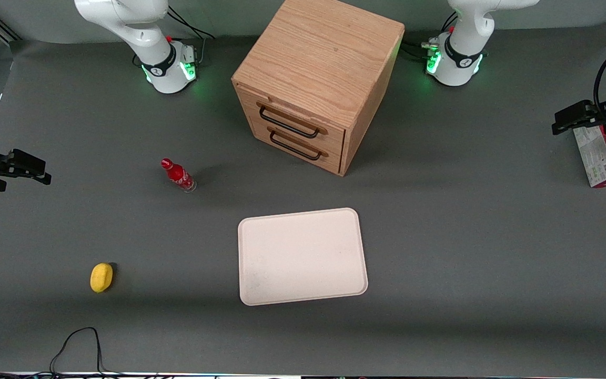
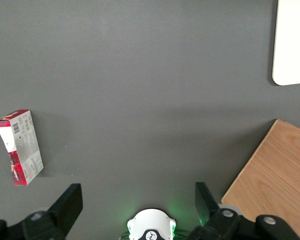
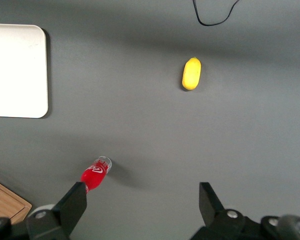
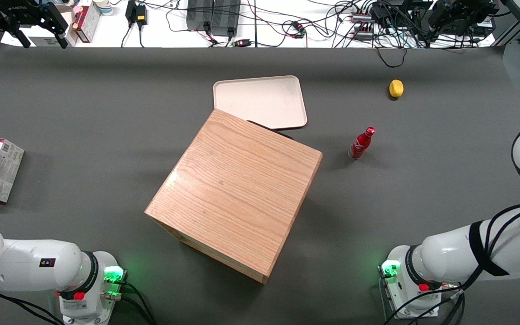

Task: Place red cookie box on tray
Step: 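Lower the open left gripper toward the standing red-and-white cookie box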

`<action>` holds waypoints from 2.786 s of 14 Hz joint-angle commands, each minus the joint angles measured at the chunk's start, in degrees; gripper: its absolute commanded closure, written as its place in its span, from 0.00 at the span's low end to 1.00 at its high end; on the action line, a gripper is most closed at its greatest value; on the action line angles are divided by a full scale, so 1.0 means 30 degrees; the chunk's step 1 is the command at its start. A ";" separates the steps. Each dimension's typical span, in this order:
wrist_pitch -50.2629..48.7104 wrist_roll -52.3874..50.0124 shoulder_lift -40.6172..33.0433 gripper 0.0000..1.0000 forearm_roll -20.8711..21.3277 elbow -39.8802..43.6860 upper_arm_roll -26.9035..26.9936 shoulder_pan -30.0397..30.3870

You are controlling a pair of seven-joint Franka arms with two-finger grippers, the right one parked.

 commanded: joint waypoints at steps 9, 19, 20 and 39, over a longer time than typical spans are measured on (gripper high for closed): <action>-0.0132 -0.0398 0.0147 0.00 0.0619 0.0442 -0.0323 -0.0084; -0.0015 -0.0253 0.0293 0.00 0.2023 0.0442 -0.0264 0.0120; -0.0014 0.0038 0.0467 0.00 0.2431 0.0471 -0.0264 0.0295; 0.4081 1.2608 0.2374 0.00 0.2611 -0.1719 -0.0235 1.2805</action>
